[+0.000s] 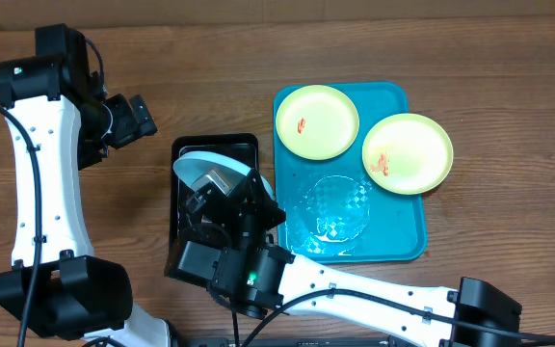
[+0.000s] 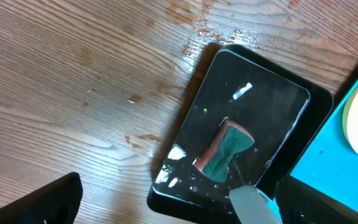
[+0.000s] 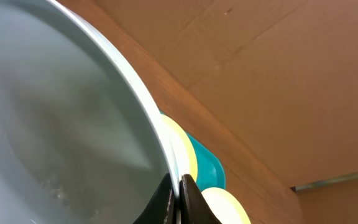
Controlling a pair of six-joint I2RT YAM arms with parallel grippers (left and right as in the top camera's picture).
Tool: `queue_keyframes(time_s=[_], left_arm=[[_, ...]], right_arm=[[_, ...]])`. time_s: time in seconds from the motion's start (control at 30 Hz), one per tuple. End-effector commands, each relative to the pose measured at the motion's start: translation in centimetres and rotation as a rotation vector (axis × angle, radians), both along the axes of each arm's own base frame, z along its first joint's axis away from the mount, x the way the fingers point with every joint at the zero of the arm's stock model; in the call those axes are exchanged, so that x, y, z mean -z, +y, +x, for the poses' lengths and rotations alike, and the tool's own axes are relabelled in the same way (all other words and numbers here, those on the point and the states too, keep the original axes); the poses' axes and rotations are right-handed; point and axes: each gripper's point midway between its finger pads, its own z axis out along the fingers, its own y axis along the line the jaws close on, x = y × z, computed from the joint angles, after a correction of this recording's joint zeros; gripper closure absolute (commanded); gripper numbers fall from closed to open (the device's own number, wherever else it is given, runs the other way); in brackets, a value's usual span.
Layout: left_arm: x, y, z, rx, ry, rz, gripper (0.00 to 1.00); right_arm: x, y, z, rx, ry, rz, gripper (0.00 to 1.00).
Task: Clean dirty plates on tray and stack at the side
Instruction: 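Carry the white plate to the table right of the teal tray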
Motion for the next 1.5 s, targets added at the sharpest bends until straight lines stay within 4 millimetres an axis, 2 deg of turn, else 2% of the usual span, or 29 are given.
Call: queue_keyframes(time_s=[0.0, 0.93, 0.97, 1.07, 1.1, 1.2, 1.23, 1.3, 1.33, 1.4, 1.47], left_arm=[[-0.9, -0.2, 0.2, 0.021, -0.034, -0.001, 0.0], [-0.9, -0.2, 0.2, 0.021, -0.034, -0.001, 0.0], [-0.9, -0.2, 0.2, 0.021, -0.034, -0.001, 0.0], [-0.9, -0.2, 0.2, 0.021, -0.034, -0.001, 0.0], [-0.9, -0.2, 0.2, 0.021, -0.034, -0.001, 0.0], [-0.9, -0.2, 0.2, 0.021, -0.034, -0.001, 0.0], [-0.9, -0.2, 0.2, 0.021, -0.034, -0.001, 0.0], [-0.9, -0.2, 0.2, 0.021, -0.034, -0.001, 0.0], [-0.9, -0.2, 0.2, 0.021, -0.034, -0.001, 0.0], [-0.9, -0.2, 0.2, 0.021, -0.034, -0.001, 0.0], [-0.9, -0.2, 0.2, 0.021, -0.034, -0.001, 0.0]], right_arm=[[-2.0, -0.2, 0.0, 0.018, -0.048, 0.036, 0.96], [-2.0, -0.2, 0.1, 0.02, -0.049, 0.038, 0.96], [-2.1, -0.3, 0.3, 0.029, -0.05, 0.051, 0.96], [-1.2, -2.1, 2.6, 0.129, -0.024, 0.196, 0.96], [0.8, -2.8, 4.3, 0.162, 0.102, 0.305, 0.96], [4.5, -1.8, 5.4, 0.123, 0.461, 0.53, 0.96], [4.9, -1.3, 5.4, 0.099, 0.562, 0.589, 0.96], [4.3, -1.5, 5.7, 0.065, 0.724, 0.713, 0.96], [3.4, -2.1, 6.2, 0.057, 0.773, 0.776, 0.96], [1.7, -3.7, 7.1, 0.051, 0.82, 0.875, 0.96], [-0.4, -6.3, 8.6, 0.059, 0.824, 0.977, 0.96]])
